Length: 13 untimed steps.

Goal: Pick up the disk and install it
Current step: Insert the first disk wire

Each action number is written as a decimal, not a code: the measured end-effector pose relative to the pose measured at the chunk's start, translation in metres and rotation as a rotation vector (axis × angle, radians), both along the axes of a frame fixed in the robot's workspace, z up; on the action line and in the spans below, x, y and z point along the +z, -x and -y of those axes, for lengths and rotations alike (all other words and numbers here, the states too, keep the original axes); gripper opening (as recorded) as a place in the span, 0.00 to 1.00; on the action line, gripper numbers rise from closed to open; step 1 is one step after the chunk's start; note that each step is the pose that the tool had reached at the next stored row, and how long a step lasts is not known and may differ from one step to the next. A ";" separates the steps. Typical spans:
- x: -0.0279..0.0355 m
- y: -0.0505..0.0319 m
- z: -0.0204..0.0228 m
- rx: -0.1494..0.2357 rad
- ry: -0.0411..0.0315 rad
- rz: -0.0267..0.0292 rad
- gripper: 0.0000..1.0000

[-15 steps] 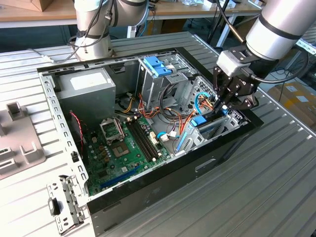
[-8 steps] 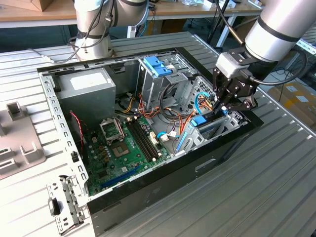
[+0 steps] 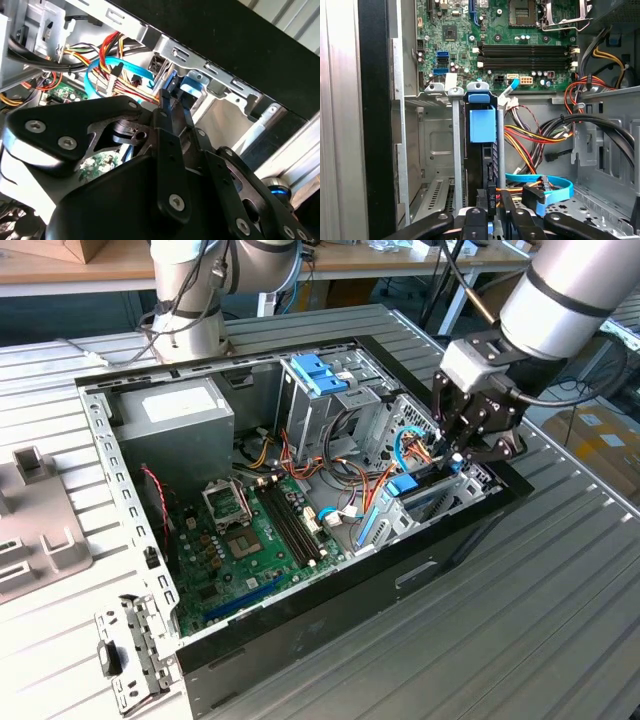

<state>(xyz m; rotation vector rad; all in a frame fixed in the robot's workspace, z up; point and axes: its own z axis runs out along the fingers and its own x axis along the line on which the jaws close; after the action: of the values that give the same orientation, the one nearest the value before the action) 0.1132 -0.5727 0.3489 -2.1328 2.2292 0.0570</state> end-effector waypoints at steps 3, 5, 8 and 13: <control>0.0096 0.0000 0.0000 0.000 -0.0009 0.0000 0.25; 0.0097 0.0000 0.0000 0.000 -0.0034 -0.0001 0.25; 0.0056 -0.0003 -0.0001 0.000 -0.0135 -0.0063 0.11; 0.0011 -0.0006 0.0006 0.000 -0.0144 -0.0115 0.11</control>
<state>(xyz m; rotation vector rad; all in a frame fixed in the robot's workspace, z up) 0.1138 -0.5733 0.3499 -2.1306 2.2281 0.0853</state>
